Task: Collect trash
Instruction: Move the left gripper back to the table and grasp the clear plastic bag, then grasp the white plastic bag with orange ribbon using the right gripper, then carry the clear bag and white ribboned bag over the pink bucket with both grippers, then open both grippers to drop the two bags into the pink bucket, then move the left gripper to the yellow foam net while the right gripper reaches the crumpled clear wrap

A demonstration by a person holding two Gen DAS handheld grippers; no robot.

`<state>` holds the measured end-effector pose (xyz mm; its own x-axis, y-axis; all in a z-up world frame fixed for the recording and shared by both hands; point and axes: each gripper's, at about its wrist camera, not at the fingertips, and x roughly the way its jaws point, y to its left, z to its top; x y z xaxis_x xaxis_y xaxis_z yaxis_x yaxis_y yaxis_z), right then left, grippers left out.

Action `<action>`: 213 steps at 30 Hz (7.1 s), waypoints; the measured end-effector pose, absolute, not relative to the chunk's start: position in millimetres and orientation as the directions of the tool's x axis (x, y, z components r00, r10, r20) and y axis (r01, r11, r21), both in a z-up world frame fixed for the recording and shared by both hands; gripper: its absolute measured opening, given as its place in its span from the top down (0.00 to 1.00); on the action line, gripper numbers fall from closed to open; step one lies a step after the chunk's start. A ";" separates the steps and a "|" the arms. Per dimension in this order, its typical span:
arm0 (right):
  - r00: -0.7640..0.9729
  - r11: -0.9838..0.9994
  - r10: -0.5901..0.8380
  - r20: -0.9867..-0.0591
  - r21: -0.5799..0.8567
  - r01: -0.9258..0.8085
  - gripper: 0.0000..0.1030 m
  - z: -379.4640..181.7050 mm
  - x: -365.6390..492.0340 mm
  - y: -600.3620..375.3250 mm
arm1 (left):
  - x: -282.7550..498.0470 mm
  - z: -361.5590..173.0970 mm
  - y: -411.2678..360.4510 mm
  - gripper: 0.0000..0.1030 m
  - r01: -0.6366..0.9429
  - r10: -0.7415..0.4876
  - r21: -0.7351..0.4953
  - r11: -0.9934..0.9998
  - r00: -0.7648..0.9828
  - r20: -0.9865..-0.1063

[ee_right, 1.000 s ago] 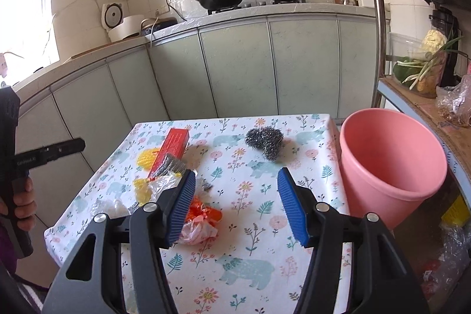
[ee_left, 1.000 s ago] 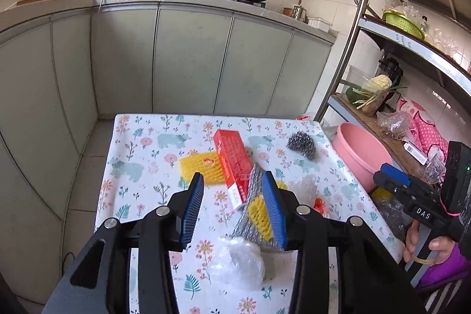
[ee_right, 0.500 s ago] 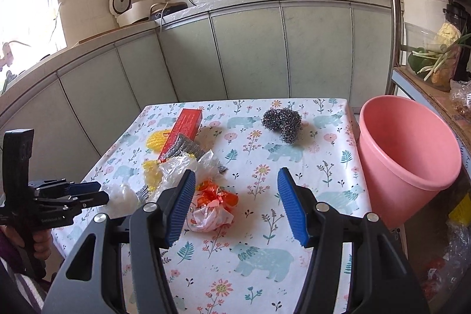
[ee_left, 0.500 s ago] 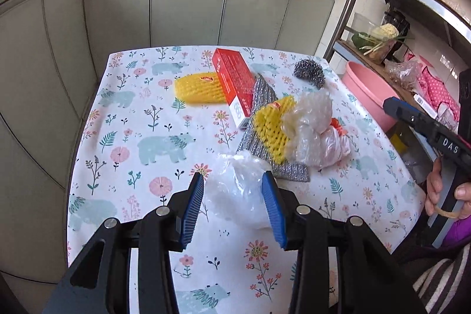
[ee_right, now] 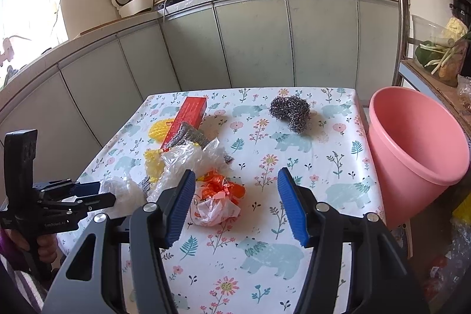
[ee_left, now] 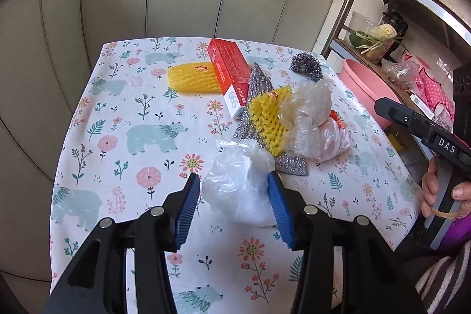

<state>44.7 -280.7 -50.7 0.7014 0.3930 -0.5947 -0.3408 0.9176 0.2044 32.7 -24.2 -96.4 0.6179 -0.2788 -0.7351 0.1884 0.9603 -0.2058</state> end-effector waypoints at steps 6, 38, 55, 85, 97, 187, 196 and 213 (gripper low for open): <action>0.689 0.916 0.397 -0.607 0.208 -0.345 0.43 -55.3 46.4 -277.8 | 31.1 -94.9 -23.0 0.66 0.204 -0.300 -0.220 0.954 0.623 -0.722; 0.563 0.889 0.424 -0.709 0.206 -0.409 0.43 -94.5 68.3 -237.0 | 31.7 -90.9 -3.9 0.86 0.192 -0.330 -0.273 0.943 0.655 -0.680; 0.567 0.901 0.411 -0.714 0.223 -0.372 0.58 -96.6 72.9 -247.6 | 29.8 -88.7 -4.8 0.86 0.194 -0.329 -0.269 0.943 0.658 -0.678; 0.761 0.950 0.307 -0.572 0.143 -0.277 0.65 -37.8 47.1 -309.4 | 25.9 -51.3 -25.2 0.86 0.257 -0.338 -0.219 0.941 0.711 -0.616; 0.825 0.963 0.268 -0.498 0.163 -0.214 0.65 -13.0 39.0 -342.3 | 35.7 -16.5 -47.8 0.86 0.306 -0.358 -0.187 0.933 0.762 -0.539; 0.789 0.954 0.257 -0.558 0.278 -0.114 0.53 -31.2 52.8 -373.0 | 98.3 55.2 -99.8 0.61 0.368 -0.359 -0.087 0.926 0.785 -0.504; 0.739 0.950 0.284 -0.611 0.283 -0.131 0.53 -38.9 62.0 -356.7 | 95.4 16.6 -45.7 0.61 0.273 -0.295 -0.129 0.953 0.748 -0.595; 0.662 0.946 0.321 -0.677 0.267 -0.186 0.53 -44.8 80.2 -328.4 | 107.7 -65.9 -89.2 0.61 0.393 -0.296 -0.036 0.919 0.626 -0.722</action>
